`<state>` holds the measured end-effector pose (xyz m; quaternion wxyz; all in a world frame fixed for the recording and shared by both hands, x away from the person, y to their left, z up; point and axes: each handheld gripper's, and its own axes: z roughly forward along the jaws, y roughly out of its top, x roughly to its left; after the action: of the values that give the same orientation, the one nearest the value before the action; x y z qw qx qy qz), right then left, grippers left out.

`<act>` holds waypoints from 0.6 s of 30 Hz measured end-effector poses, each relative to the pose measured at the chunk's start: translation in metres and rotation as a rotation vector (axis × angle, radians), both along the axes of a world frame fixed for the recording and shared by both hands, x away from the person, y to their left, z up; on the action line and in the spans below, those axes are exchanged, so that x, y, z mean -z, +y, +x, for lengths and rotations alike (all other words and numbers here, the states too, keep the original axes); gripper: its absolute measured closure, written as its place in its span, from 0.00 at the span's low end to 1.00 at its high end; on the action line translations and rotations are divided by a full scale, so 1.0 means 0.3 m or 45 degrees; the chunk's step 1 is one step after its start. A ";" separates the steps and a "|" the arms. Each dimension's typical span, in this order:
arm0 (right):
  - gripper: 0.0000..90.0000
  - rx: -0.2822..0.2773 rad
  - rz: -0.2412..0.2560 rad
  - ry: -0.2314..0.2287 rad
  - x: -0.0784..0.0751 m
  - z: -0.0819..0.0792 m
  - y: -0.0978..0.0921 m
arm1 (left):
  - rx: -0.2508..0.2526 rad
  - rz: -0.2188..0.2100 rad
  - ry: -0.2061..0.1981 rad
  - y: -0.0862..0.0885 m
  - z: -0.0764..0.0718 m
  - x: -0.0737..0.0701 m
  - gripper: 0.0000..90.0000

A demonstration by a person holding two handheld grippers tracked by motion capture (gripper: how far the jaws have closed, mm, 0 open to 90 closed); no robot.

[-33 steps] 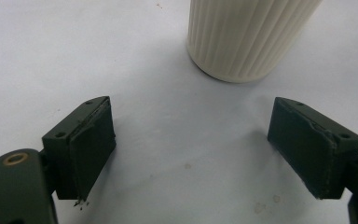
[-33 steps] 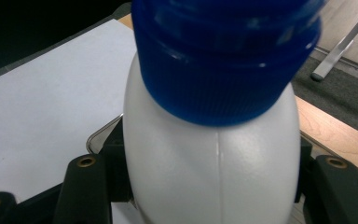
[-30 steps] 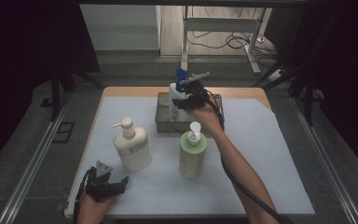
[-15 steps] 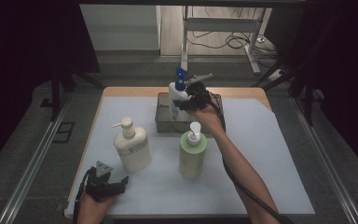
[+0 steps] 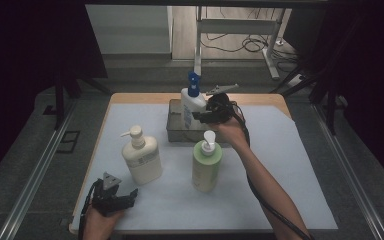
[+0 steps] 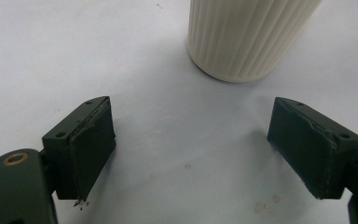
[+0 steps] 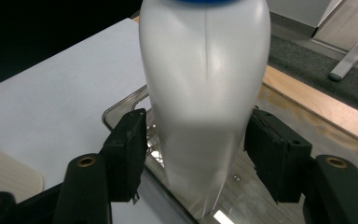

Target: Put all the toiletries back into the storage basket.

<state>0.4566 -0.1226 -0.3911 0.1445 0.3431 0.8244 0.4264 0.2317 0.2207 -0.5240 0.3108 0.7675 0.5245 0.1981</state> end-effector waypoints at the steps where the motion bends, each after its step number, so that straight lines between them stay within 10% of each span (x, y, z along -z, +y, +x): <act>1: 0.45 0.000 0.000 0.000 0.000 0.000 0.000 | 0.000 0.000 0.000 0.000 0.000 0.000 0.16; 18: 0.71 0.014 -0.015 0.040 0.046 -0.041 -0.100 | 0.000 0.000 0.000 0.000 0.000 0.000 0.16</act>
<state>0.4444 -0.1526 -0.4049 0.1359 0.3535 0.8271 0.4154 0.2317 0.2206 -0.5240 0.3107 0.7675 0.5246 0.1980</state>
